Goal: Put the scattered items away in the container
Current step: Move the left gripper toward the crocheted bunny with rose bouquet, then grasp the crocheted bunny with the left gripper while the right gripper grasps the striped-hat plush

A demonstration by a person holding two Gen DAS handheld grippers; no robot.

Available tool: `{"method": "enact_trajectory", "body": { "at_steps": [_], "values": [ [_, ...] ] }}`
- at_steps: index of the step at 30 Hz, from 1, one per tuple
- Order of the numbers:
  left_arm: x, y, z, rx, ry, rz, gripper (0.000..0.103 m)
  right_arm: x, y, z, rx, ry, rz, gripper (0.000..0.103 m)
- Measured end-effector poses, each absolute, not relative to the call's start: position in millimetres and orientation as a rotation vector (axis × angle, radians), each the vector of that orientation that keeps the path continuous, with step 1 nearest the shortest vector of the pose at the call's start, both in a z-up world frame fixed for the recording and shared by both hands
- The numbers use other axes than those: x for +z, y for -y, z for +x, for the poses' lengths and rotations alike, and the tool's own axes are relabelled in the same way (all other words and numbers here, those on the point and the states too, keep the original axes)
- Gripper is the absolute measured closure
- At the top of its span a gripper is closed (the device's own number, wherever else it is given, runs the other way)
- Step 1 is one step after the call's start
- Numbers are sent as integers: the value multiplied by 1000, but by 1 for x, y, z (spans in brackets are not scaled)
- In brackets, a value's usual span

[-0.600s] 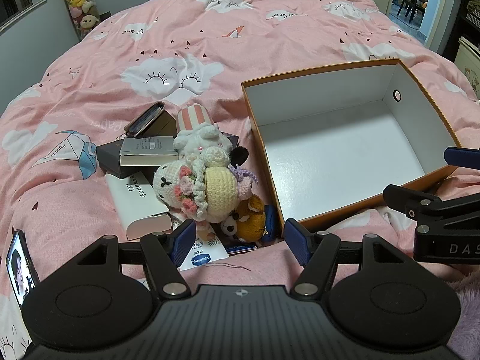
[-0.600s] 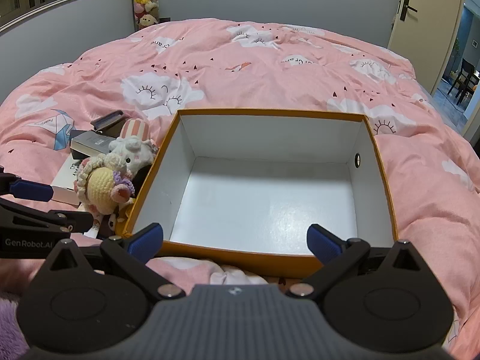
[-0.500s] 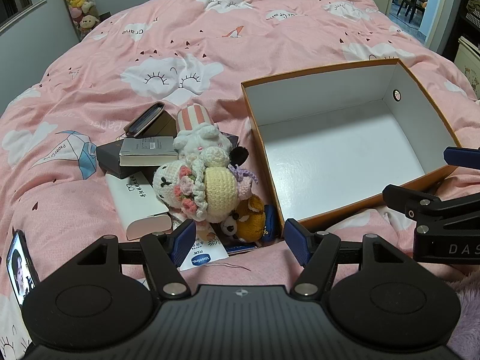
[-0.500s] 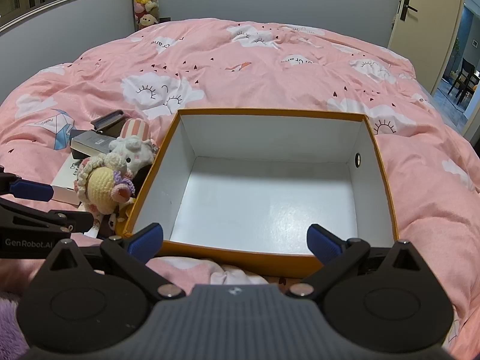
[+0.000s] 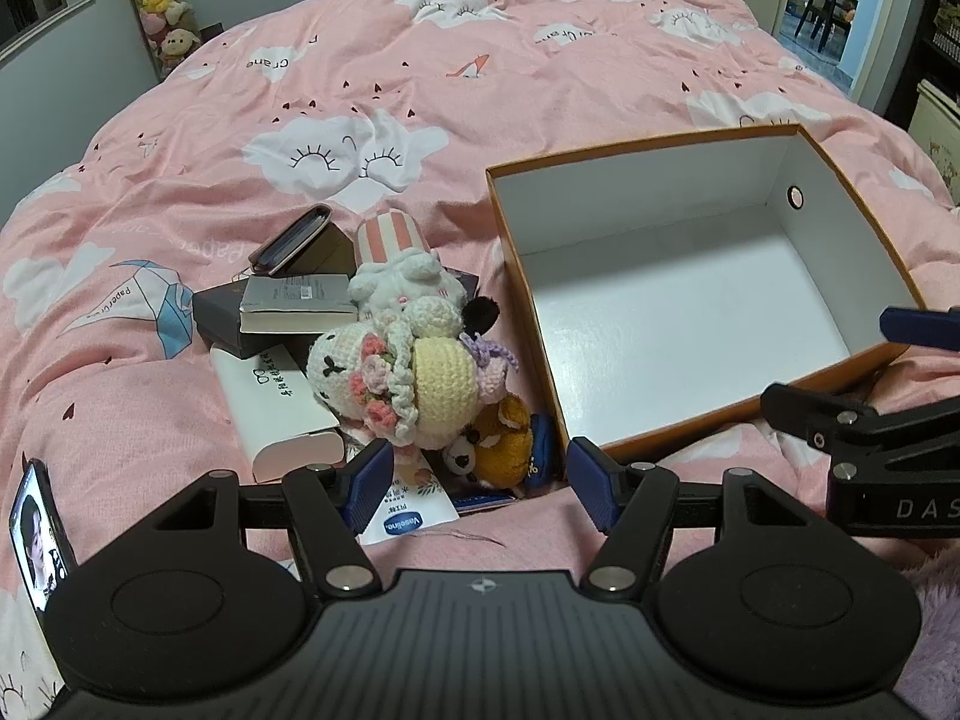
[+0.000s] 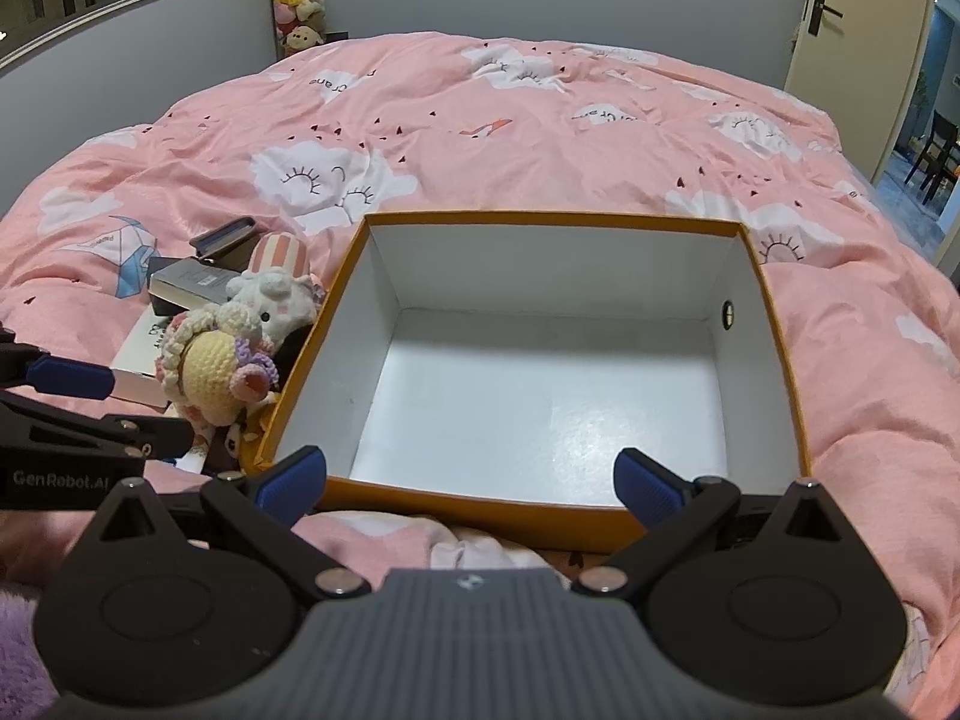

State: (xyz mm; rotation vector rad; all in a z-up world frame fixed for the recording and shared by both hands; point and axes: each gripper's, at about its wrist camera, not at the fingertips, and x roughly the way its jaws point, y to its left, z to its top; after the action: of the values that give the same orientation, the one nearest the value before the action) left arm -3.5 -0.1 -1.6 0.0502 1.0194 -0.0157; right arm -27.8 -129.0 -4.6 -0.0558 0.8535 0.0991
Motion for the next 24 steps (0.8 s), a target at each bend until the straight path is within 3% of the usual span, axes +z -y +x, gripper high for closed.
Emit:
{"method": "enact_trajectory", "body": {
  "at_steps": [5,9,16,24],
  "values": [
    [-3,-10,2,-3,-1014,41,28,-9,128,-18,146,-876,-44,9],
    [-3,-21,7,-2,-1008,23,32,-13,124,-5,215,-904,-38,29],
    [-4,-47,18,31,-1007,-89,32,-19,108,24,336,-932,-66,46],
    [-16,-68,37,54,-1089,-282,32,-24,74,50,478,-930,-195,46]
  ]
}}
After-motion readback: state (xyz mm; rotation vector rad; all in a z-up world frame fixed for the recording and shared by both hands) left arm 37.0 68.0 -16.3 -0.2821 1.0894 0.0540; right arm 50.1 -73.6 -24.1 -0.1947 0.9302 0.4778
